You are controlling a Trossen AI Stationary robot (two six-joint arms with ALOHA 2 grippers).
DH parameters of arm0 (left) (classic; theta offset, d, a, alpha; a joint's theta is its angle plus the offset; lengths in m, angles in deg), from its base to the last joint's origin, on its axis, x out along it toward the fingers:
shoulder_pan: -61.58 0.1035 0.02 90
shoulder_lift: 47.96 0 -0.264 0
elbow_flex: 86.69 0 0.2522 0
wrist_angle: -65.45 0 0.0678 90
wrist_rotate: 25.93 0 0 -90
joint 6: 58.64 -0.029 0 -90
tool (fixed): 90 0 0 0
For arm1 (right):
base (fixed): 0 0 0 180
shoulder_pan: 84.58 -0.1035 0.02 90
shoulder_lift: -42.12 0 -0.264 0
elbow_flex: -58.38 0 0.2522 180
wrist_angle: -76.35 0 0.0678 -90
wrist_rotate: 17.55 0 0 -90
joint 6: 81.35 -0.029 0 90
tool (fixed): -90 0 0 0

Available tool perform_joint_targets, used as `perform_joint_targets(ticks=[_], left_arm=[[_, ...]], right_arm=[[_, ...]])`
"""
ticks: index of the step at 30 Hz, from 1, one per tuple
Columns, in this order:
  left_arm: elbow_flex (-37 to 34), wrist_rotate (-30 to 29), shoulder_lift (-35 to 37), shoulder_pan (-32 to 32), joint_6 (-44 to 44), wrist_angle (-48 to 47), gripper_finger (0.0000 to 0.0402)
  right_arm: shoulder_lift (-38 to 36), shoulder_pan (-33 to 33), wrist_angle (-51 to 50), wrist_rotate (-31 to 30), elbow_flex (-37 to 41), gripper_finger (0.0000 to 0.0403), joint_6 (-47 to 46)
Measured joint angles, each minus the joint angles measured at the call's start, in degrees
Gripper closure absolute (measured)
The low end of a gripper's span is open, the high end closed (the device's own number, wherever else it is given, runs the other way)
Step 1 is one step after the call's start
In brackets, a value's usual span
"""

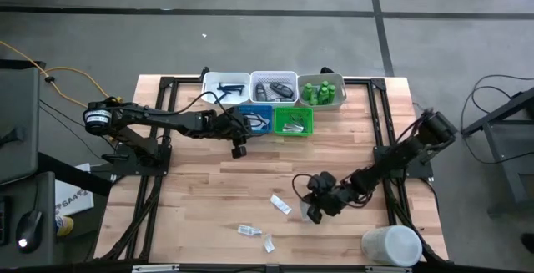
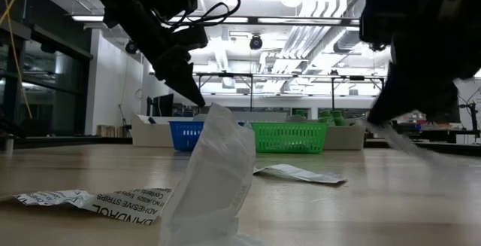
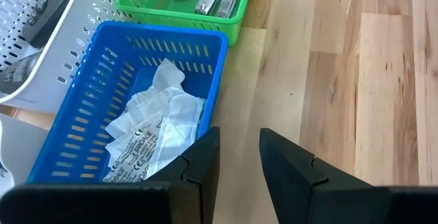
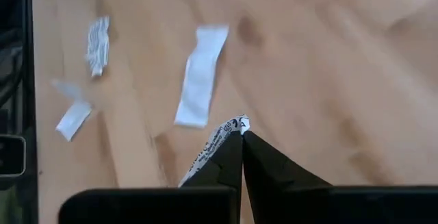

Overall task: Pick & Place Travel size toiletries
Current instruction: Put the white bandage pad into the blue basket

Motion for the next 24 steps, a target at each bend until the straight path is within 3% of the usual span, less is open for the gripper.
perform_joint_targets(ticks=[7,15,24], left_arm=[[0.0,0.0,0.0,0.0,2.7,1.5,0.0298],[0.0,0.4,0.0,0.0,6.5,1.6,0.0298],[0.0,1.5,0.0,0.0,7.0,1.7,0.0298]], right_arm=[[-7.0,1.8,-6.4,-7.4,0.0,0.0399,8.3],[-9.9,4.9,-8.0,-14.7,0.0,0.0399,18.3],[-9.9,10.6,-8.0,-15.6,0.0,0.0399,24.1]])
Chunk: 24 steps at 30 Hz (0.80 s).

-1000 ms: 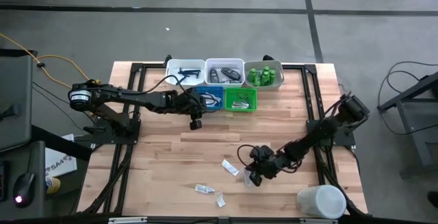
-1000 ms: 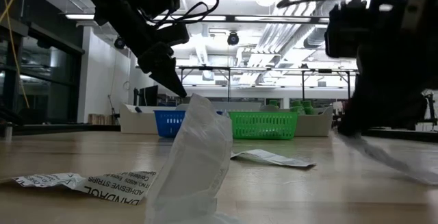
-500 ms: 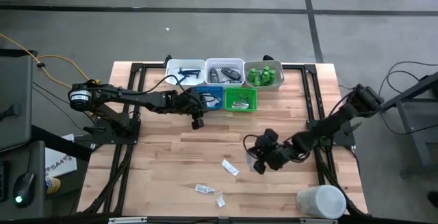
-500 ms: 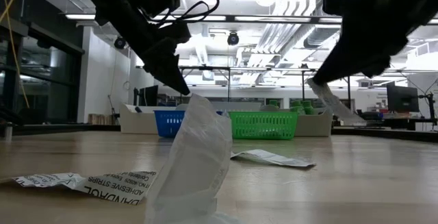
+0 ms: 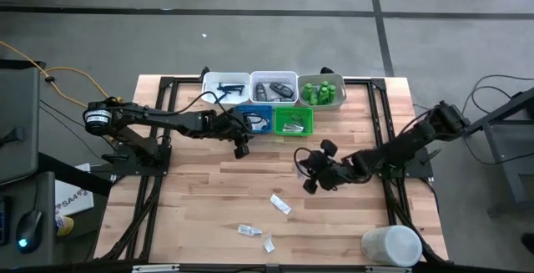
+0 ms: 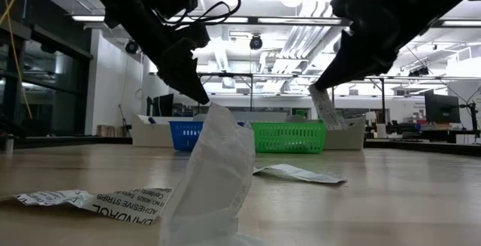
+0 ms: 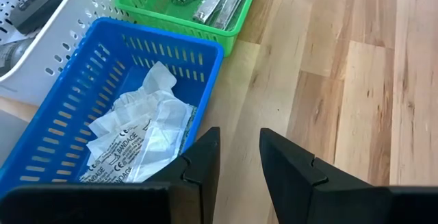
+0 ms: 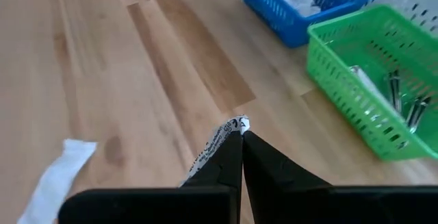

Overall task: Pick & Place Travel size toiletries
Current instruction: Put the white bandage pad into the blue basket

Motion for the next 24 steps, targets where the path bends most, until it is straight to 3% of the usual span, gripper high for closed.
perform_joint_targets(ticks=[24], left_arm=[[0.0,0.0,-0.1,0.0,0.0,0.0,0.0298]], right_arm=[[0.0,9.6,6.6,0.9,0.0,0.0399,10.3]])
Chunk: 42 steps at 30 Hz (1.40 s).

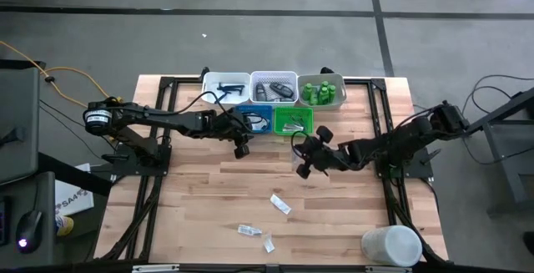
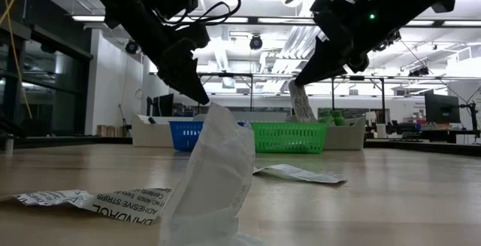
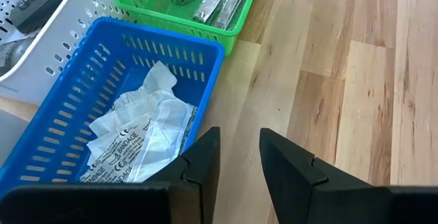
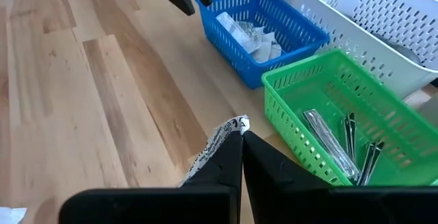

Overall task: Pick & Place Travel size toiletries
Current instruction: Put the white bandage pad into the blue basket

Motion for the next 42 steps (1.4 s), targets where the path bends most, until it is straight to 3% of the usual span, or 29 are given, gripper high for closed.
perform_joint_targets(ticks=[15,34,42], left_arm=[[0.0,0.0,0.0,0.0,0.0,0.0,0.0298],[0.0,0.0,0.0,0.0,0.0,-0.1,0.0298],[0.0,0.1,0.0,0.0,-0.1,0.2,0.0294]], right_arm=[[0.0,1.2,1.9,-0.5,0.1,0.0399,1.4],[0.0,1.5,23.5,-3.4,11.1,0.0399,5.6],[0.0,1.5,27.5,-3.9,12.3,0.0399,7.1]])
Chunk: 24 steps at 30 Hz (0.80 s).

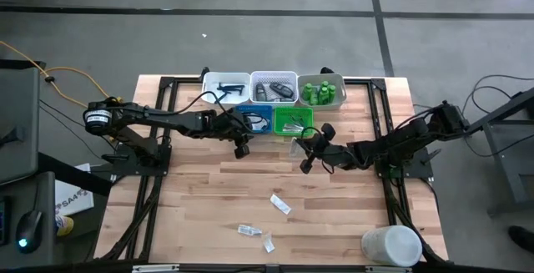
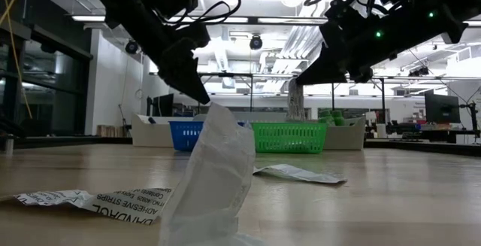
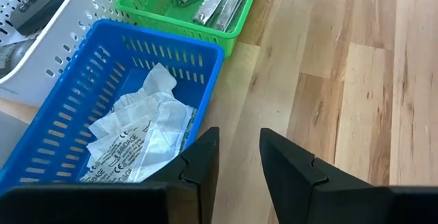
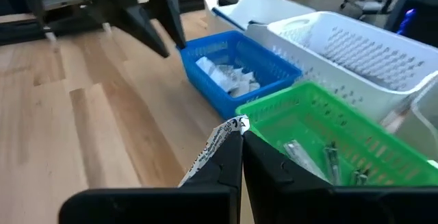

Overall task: Pick & Place Travel size toiletries
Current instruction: Put the white bandage pad into the blue basket

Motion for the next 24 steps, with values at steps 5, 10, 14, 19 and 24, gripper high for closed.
perform_joint_targets(ticks=[5,10,14,19,24], left_arm=[[0.0,4.7,0.0,0.0,-0.4,3.5,0.0262],[0.1,10.1,-0.5,0.0,-0.7,12.2,0.0209],[0.1,10.6,-0.9,-0.1,-0.9,16.8,0.0183],[0.1,10.9,-1.4,-1.3,-0.1,21.5,0.0176],[-0.1,11.5,-2.1,-2.9,0.0,26.3,0.0176]], right_arm=[[0.0,0.0,2.5,-1.9,0.0,0.0399,1.7],[0.0,0.0,5.9,-1.9,0.0,0.0399,3.1],[0.0,0.0,10.4,-2.4,0.0,0.0399,5.6],[0.3,0.5,16.5,-2.2,0.0,0.0399,9.8],[1.5,2.3,21.4,1.7,-0.1,0.0399,12.0]])
